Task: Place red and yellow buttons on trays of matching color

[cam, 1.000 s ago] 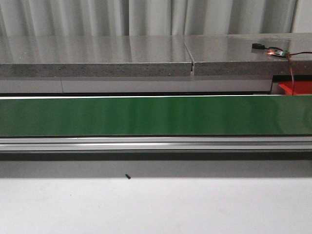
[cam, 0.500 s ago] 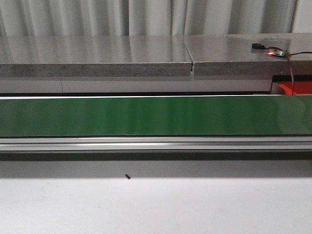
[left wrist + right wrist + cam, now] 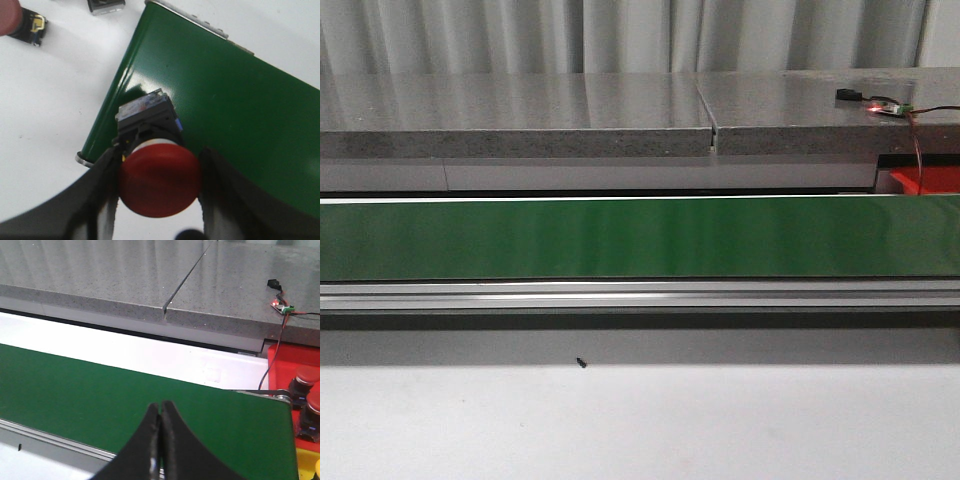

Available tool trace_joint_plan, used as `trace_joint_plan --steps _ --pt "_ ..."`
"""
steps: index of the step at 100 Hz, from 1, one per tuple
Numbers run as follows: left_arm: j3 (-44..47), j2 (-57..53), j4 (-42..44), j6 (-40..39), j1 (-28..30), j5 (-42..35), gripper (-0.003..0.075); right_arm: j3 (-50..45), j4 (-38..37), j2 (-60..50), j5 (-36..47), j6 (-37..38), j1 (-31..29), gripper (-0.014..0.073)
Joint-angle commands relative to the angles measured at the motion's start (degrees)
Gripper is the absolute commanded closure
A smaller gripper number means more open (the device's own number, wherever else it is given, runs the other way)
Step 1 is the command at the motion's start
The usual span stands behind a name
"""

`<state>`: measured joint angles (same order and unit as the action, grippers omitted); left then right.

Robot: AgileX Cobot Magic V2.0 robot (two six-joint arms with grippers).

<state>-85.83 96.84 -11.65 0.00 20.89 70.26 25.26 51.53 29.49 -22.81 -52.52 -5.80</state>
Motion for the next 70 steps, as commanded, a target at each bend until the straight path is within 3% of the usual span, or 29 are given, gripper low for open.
trace_joint_plan --steps 1,26,50,70 --pt "-1.56 -0.46 -0.97 0.0 -1.0 0.53 0.0558 1.52 1.71 -0.06 2.23 -0.12 -0.04 0.066" --pt "-1.56 1.82 -1.07 0.0 -1.56 1.62 0.0533 1.52 1.71 -0.06 2.23 -0.12 -0.04 0.066" --pt "-1.56 1.82 -3.71 1.04 -1.56 2.07 0.0183 1.52 1.71 -0.06 2.23 -0.12 -0.04 0.066" --pt "-2.38 1.21 -3.96 1.04 -1.56 1.36 0.0172 1.52 1.74 -0.06 2.23 -0.12 -0.04 0.066"
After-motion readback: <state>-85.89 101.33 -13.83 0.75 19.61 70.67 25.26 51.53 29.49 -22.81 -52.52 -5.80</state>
